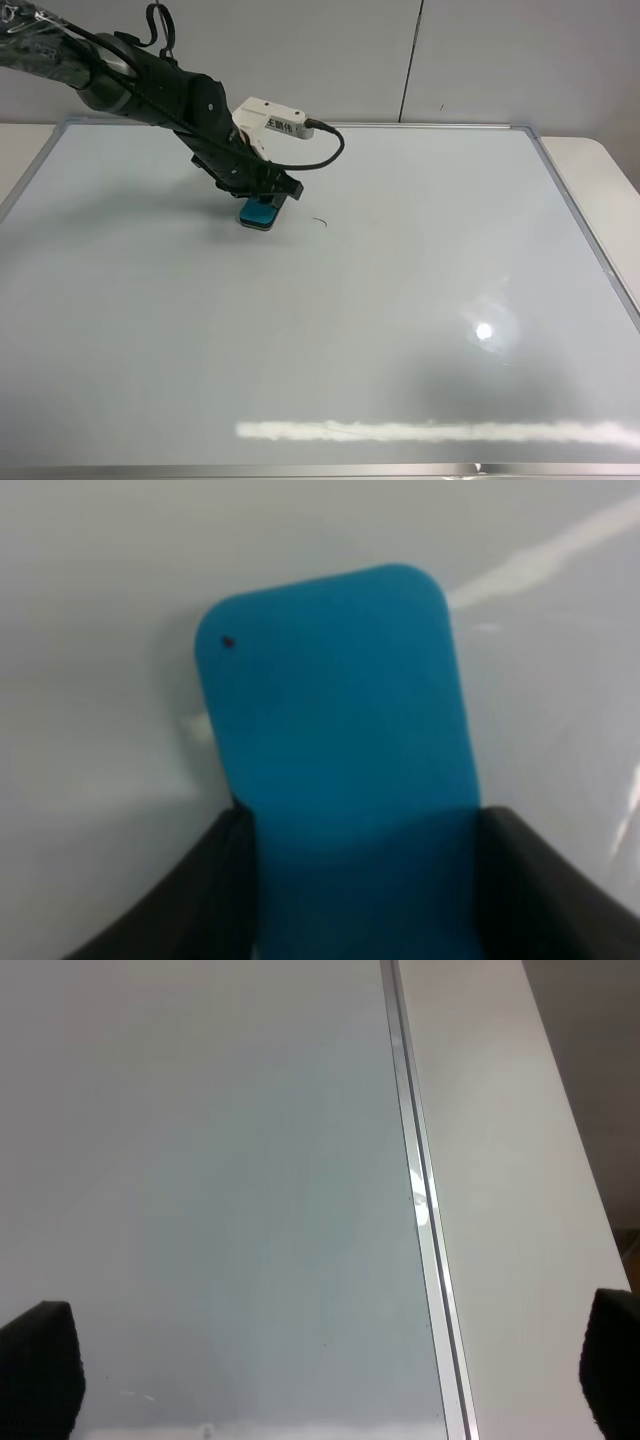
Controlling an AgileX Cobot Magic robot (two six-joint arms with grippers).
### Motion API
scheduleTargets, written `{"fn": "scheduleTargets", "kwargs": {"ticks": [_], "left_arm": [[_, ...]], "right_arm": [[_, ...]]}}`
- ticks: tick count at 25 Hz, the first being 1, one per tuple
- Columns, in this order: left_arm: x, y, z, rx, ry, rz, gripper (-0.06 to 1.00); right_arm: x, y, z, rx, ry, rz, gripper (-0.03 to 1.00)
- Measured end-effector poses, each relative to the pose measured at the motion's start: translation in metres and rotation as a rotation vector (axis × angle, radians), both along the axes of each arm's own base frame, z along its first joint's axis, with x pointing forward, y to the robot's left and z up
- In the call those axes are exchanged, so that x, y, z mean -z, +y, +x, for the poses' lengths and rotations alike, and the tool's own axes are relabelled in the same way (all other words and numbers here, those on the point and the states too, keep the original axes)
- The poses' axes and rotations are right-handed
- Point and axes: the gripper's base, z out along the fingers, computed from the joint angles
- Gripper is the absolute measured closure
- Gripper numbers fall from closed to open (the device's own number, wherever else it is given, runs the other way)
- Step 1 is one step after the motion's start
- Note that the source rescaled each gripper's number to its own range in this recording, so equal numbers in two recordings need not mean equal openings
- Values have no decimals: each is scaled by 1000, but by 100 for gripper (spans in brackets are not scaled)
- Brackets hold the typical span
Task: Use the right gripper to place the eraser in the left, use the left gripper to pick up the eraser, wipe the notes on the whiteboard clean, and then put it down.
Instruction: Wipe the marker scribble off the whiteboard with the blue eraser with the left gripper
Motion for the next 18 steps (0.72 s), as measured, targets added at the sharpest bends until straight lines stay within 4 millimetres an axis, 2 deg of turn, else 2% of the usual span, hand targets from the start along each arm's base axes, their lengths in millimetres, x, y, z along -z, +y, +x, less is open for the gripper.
{"fn": "scheduleTargets", "kwargs": {"ticks": [7,12,14,18], "left_arm": [[3,-64,-37,76,17,-92,92],[4,-97,-64,115,53,-137,92],[5,-101,-68,130,54,-132,92],[6,-91,-61,117,59,-116,92]], "right_arm": [[0,0,0,0,0,0,-3],[0,0,0,0,0,0,-3],[0,0,0,0,0,0,-3],[0,0,0,0,0,0,-3]]}}
